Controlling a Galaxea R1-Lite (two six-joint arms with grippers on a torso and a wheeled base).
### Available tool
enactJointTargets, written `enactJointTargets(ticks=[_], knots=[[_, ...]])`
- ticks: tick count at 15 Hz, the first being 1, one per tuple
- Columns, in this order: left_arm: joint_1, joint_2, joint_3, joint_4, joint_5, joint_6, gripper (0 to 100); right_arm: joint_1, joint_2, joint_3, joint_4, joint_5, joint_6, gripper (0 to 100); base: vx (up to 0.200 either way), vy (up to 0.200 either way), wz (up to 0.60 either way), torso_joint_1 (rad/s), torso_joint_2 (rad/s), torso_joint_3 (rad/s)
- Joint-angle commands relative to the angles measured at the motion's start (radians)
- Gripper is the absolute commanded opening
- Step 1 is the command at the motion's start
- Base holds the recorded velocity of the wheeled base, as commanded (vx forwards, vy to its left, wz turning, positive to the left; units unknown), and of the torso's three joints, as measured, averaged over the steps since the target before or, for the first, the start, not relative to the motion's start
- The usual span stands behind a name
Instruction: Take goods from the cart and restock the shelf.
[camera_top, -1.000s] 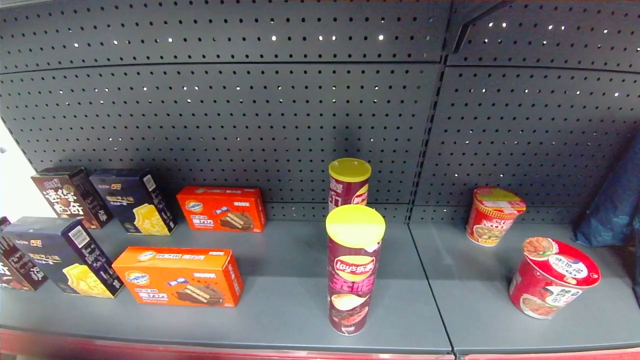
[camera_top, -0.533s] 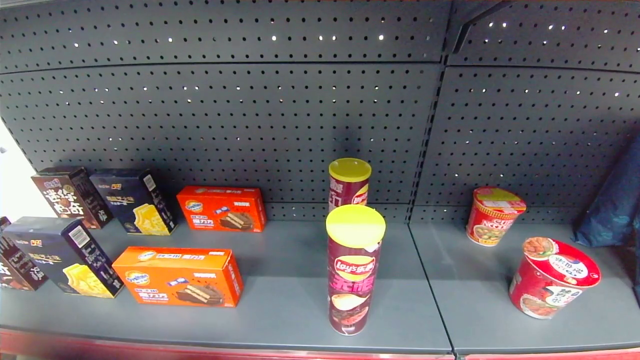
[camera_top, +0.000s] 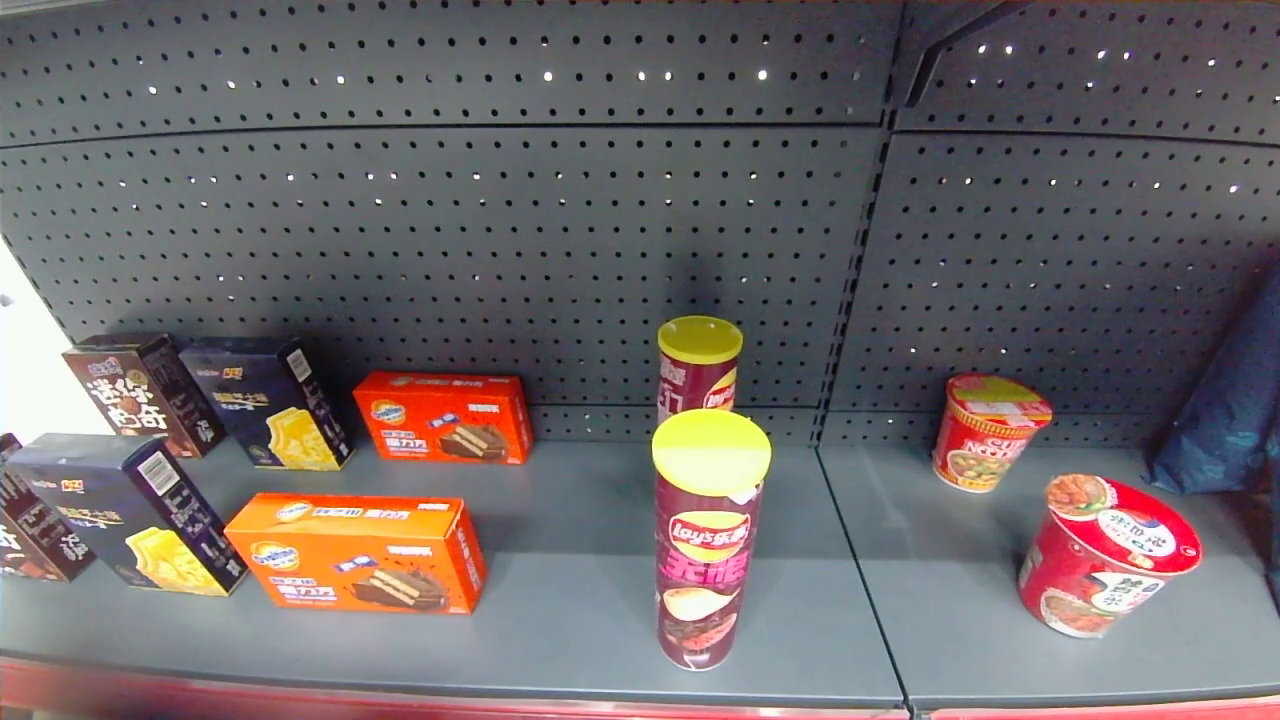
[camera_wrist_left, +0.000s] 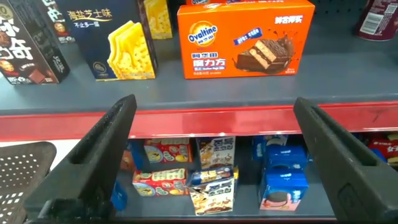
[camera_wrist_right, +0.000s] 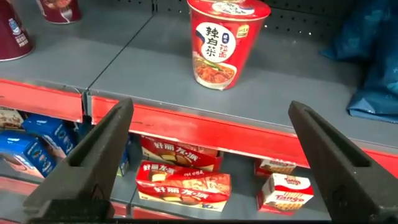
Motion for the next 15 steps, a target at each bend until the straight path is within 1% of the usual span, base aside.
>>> enactJointTargets(ticks=[1,15], knots=[[0.0,0.001,0.0,0.0,0.001,0.0,100,0.0,0.004,0.0,0.0,0.001,0.001,100,0.0,0.0,0.0,0.0,0.0,0.0],[0.0,0.001,0.0,0.0,0.0,0.002,100,0.0,0.004,0.0,0.0,0.005,-0.002,100,0.0,0.0,0.0,0.0,0.0,0.0]])
